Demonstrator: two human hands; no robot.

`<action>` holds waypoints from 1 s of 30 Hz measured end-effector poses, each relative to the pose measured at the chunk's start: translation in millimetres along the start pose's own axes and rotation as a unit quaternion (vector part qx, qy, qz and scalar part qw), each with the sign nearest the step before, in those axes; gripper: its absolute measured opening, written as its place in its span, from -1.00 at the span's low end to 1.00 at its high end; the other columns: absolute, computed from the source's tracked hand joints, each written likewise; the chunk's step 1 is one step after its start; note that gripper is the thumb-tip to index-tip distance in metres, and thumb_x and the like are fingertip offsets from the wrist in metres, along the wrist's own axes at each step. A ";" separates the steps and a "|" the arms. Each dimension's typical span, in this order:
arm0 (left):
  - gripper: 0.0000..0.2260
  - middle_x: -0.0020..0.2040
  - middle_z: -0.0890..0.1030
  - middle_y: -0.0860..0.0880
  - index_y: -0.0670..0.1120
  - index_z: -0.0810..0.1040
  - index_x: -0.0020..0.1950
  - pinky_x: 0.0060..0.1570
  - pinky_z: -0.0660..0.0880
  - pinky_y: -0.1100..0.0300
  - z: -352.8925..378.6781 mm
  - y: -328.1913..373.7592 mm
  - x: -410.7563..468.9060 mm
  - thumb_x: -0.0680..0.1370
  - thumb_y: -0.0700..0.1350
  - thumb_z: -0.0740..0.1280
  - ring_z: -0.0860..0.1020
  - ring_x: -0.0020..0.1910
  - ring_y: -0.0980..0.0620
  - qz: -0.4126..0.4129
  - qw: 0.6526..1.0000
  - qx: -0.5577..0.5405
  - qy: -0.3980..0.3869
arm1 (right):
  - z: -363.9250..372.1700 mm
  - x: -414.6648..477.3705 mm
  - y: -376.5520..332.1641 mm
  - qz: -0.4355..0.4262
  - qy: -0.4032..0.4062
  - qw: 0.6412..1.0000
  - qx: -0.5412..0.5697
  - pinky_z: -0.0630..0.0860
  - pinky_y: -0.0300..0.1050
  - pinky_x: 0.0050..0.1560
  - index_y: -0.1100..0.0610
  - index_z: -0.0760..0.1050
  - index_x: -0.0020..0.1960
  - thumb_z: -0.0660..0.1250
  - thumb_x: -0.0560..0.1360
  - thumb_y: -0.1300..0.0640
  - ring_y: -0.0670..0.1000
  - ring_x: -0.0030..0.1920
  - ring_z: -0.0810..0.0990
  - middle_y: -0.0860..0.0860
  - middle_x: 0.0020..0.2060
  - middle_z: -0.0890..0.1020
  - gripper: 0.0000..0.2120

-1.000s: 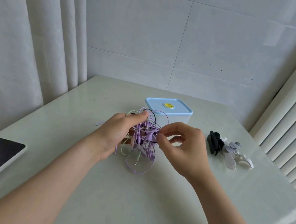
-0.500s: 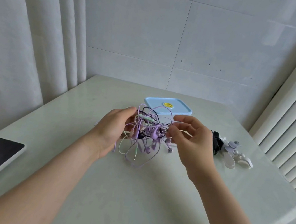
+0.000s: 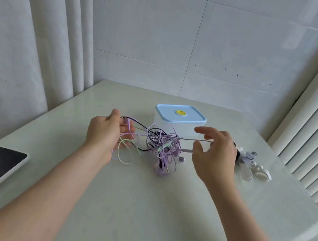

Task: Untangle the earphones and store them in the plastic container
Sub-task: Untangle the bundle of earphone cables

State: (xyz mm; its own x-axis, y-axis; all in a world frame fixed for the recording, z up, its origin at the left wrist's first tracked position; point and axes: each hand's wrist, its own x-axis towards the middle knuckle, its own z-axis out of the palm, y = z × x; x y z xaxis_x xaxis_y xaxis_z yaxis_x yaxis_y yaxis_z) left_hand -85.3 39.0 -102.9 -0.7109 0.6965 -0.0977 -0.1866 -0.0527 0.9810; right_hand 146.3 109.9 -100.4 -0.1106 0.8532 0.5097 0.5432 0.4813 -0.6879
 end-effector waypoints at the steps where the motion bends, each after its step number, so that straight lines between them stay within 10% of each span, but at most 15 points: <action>1: -0.53 -0.17 0.75 -0.20 -0.26 0.70 -0.02 -0.36 0.64 0.08 -2.0 -0.4 1.2 0.75 0.06 0.17 0.66 -0.42 -0.08 0.012 1.000 0.016 0.020 | 2.0 0.5 3.8 -0.026 -0.008 0.998 -0.053 0.23 -0.26 -0.03 0.00 0.72 0.14 0.44 0.52 0.29 0.05 -0.04 0.56 0.01 -0.01 0.62 -0.72; 7: -0.49 -0.43 0.57 -0.09 -0.14 0.68 -0.26 -0.23 0.64 0.00 -8.7 -1.8 2.0 0.73 0.11 0.20 0.57 -0.47 -0.14 0.098 0.981 0.133 0.102 | -1.8 5.7 3.6 0.059 0.012 0.997 -0.048 0.50 0.06 0.03 0.01 0.55 -0.36 0.16 0.45 -0.07 0.25 -0.14 0.52 0.05 -0.41 0.62 -0.69; 14: -0.64 -0.50 0.34 0.05 -0.16 0.69 -0.12 -0.36 0.54 0.10 -4.0 10.6 -6.2 0.68 0.08 0.35 0.35 -0.52 0.04 0.113 0.993 -0.002 0.033 | -7.7 1.1 -3.7 0.180 0.007 0.978 -0.102 0.16 0.10 0.44 -0.03 0.62 0.24 0.18 0.63 -0.06 0.25 0.41 0.25 0.17 0.31 0.42 -0.68; 23: -0.75 -0.22 0.56 -0.07 -0.07 0.67 0.26 -0.49 0.09 0.27 -4.4 30.5 -18.7 0.69 -0.13 0.23 0.15 -0.51 0.05 0.077 0.982 -0.034 -0.167 | 13.6 -15.2 -11.2 -0.170 -0.055 0.983 -0.033 0.27 -0.09 0.26 -0.03 0.56 0.35 0.32 0.52 -0.01 0.03 0.34 0.47 -0.08 0.29 0.53 -0.60; 30: -0.67 0.13 0.73 -0.15 -0.17 0.53 0.35 -0.64 0.18 0.31 -8.0 41.1 -27.0 0.66 -0.09 0.15 0.24 -0.53 0.09 -0.026 0.963 -0.121 -0.238 | 32.9 -23.4 -5.8 -0.203 -0.160 0.957 -0.131 0.14 -0.15 0.18 -0.15 0.57 0.28 0.46 0.47 -0.06 -0.07 0.22 0.46 -0.24 0.01 0.61 -0.62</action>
State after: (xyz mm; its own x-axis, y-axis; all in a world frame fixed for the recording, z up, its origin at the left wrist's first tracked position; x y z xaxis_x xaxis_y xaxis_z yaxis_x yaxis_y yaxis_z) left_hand -79.2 12.4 -61.4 -0.3150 0.9491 -0.0014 -0.4075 -0.1339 0.9033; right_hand 118.4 93.7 -125.3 -0.5832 0.6444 0.4946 0.5866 0.7553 -0.2923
